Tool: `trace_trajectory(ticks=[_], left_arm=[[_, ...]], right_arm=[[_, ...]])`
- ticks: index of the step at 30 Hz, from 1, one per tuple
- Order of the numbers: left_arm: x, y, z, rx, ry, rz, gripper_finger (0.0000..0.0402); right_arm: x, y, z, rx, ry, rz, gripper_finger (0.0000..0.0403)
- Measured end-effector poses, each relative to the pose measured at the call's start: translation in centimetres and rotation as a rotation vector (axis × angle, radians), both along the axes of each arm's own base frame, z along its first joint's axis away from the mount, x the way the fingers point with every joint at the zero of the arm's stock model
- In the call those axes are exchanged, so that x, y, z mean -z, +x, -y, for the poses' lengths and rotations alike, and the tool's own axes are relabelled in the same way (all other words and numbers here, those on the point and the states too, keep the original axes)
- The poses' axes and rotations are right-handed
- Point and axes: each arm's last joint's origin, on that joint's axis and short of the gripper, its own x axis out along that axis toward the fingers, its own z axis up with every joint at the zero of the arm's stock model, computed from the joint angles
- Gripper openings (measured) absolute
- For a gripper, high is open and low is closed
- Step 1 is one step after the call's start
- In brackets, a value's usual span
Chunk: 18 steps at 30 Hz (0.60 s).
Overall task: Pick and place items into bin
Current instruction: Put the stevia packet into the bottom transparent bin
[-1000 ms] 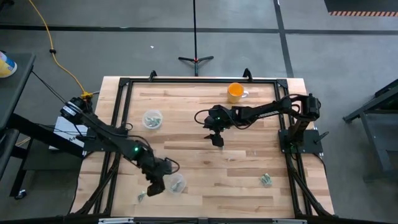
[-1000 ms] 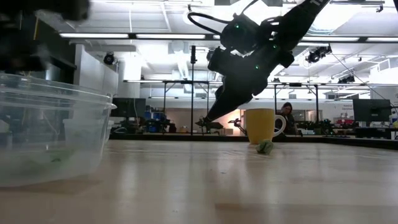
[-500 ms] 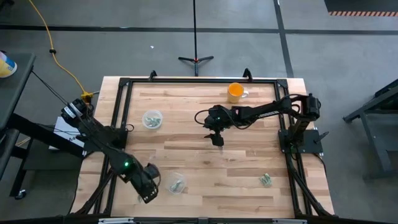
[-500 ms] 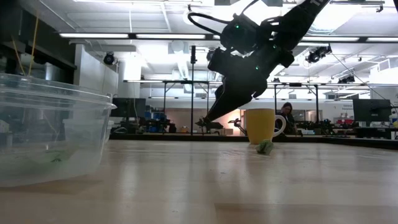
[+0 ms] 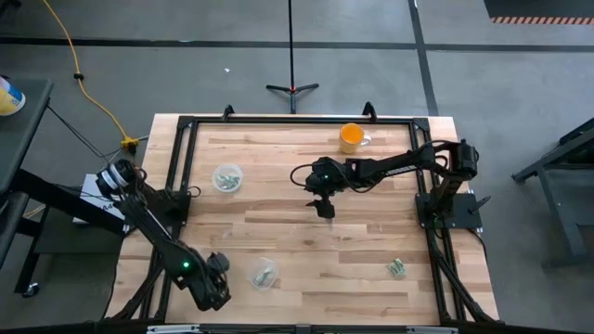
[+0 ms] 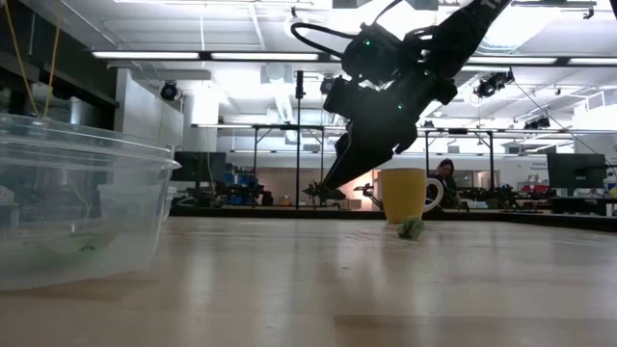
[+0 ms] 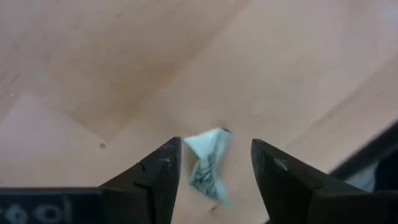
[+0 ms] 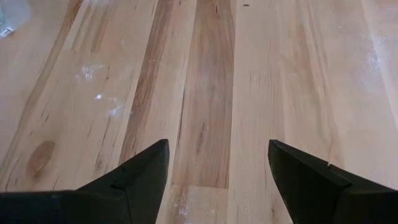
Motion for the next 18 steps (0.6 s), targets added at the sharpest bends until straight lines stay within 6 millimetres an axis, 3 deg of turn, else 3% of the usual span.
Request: trace_trajectory(ticks=[10,13,18], left_arm=[[1.16,0.05,0.29,0.067,0.001,-0.066,0.0212],[1.22,-0.03,0.25,0.106,0.002,-0.072,0.0173],[1.22,-0.05,0.40,0.170,-0.020,-0.069,0.0071]], right_arm=[[0.00,0.00,0.00,0.000,0.000,0.000,0.0264],[0.00,0.00,0.00,0.000,0.000,0.000,0.0264],[0.00,0.00,0.03,0.007,-0.008,-0.001,0.0264]])
